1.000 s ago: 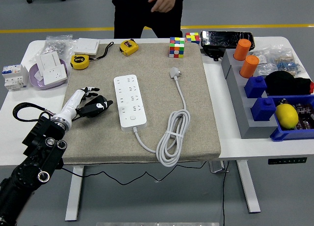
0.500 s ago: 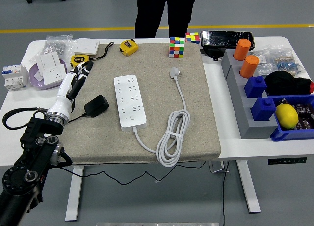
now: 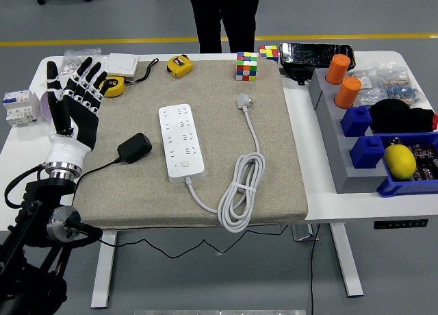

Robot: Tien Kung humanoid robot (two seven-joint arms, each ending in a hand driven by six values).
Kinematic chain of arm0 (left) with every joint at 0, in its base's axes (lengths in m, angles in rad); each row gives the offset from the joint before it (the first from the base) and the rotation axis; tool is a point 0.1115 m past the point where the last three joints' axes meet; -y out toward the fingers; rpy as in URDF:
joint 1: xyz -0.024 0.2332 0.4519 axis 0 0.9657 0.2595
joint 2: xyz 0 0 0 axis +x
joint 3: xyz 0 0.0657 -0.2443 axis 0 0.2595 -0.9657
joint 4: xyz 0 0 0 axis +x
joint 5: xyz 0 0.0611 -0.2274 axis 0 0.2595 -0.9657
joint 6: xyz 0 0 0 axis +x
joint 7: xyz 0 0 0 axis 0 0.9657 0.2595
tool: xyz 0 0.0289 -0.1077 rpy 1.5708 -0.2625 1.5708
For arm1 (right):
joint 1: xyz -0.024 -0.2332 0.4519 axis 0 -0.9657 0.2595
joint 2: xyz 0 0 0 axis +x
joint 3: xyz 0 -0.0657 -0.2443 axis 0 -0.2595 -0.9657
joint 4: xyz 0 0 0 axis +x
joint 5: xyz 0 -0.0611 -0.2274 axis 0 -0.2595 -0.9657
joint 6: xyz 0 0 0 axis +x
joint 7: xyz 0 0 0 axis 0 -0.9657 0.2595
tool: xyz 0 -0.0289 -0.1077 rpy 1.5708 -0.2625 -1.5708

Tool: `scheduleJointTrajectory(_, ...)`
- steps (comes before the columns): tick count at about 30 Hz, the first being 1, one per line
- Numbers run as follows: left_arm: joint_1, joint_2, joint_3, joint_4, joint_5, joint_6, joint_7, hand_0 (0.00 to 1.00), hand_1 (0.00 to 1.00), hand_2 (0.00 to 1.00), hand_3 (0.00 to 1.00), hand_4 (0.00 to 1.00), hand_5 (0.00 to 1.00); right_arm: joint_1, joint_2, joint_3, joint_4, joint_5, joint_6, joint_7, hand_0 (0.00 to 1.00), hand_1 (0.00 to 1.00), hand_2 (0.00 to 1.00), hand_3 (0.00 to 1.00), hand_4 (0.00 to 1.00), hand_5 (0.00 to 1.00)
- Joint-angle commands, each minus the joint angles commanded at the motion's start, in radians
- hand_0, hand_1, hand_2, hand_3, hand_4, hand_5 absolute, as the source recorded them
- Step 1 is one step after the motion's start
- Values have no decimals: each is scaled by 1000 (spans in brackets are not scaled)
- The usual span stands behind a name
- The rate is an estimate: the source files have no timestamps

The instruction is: Pick up the plug,place it near the board,insert it into the board,press the button

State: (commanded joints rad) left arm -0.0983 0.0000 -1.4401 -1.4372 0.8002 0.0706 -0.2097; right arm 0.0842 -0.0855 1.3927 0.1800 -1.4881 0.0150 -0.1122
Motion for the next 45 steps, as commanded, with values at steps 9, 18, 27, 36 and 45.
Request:
scheduleJointTrajectory(9, 65, 0, -22, -21, 46, 6, 13, 634, 701, 695, 739, 998, 998, -2, 2, 5, 0, -22, 2, -2, 818, 746, 742, 757, 998, 802)
scheduleJointTrajectory(18, 97, 0, -51, -42, 87, 0, 20, 956, 893, 764, 598, 998, 998, -3, 7, 10, 0, -40, 5, -2, 818, 746, 742, 759, 998, 801)
scheduleJointTrajectory(27, 117, 0, -41, -41, 66, -16, 17, 998, 998, 926, 842, 998, 998, -7, 5, 15, 0, -44, 5, -2, 819, 746, 742, 759, 998, 802)
scheduleJointTrajectory(36, 139, 0, -50, -45, 48, -26, 18, 876, 955, 911, 915, 998, 998, -17, 8, 14, 0, -42, 5, -1, 818, 746, 742, 758, 998, 804)
scheduleJointTrajectory(45, 139, 0, -49, -52, 39, -20, 12, 782, 894, 884, 887, 998, 998, -16, 7, 12, 0, -38, 4, -2, 819, 746, 742, 758, 998, 804)
